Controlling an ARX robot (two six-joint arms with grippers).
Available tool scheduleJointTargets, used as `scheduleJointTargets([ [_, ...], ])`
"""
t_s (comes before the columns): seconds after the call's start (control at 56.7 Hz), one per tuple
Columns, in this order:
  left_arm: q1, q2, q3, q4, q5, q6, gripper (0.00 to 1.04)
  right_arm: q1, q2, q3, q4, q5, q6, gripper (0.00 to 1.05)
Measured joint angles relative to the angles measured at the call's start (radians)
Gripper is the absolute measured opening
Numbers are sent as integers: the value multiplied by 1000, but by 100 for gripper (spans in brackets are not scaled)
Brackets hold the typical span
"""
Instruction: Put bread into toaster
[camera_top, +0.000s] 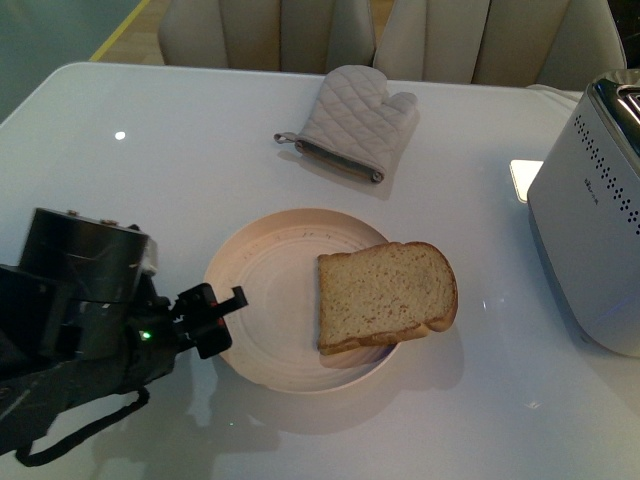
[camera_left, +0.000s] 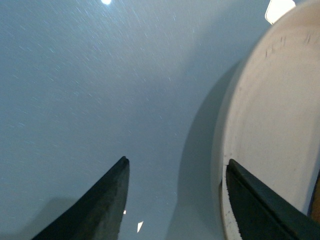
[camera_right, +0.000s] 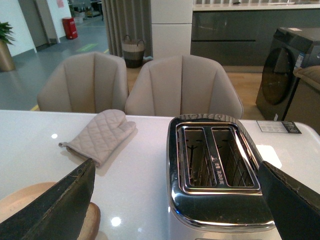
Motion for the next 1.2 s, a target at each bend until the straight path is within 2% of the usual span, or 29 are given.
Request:
scheduleJointTargets([
  [0.159,137,-226,-116,68,69,35,99,0,0,0,0,0,0,96],
  [0.529,322,-855,-354,3,248,39,97,0,0,0,0,0,0,96],
  [0.776,428,-1478,-465,-219,378,18,97,0,0,0,0,0,0,96],
  [0.794,428,-1507,-472,-219,361,39,96,0,0,0,0,0,0,96],
  [0.811,411,-1532,-478,-214,282,87,92,0,0,0,0,0,0,96],
  [0.864,382,-1572,-492,-221,143,256,81,0,0,0,0,0,0,96],
  [0.917,366,-1598,-505,-237,85,385,72,0,0,0,0,0,0,96],
  [0.988,351,-1635,-524,-262,56,505,60,0,0,0,0,0,0,96],
  [1.058,282,-1682,-538,-295,-31,577,45,0,0,0,0,0,0,96],
  [1.146,251,-1734,-549,-332,-35,619,28,0,0,0,0,0,0,96],
  [1.199,250,-1760,-565,-333,-42,631,13,0,0,0,0,0,0,96],
])
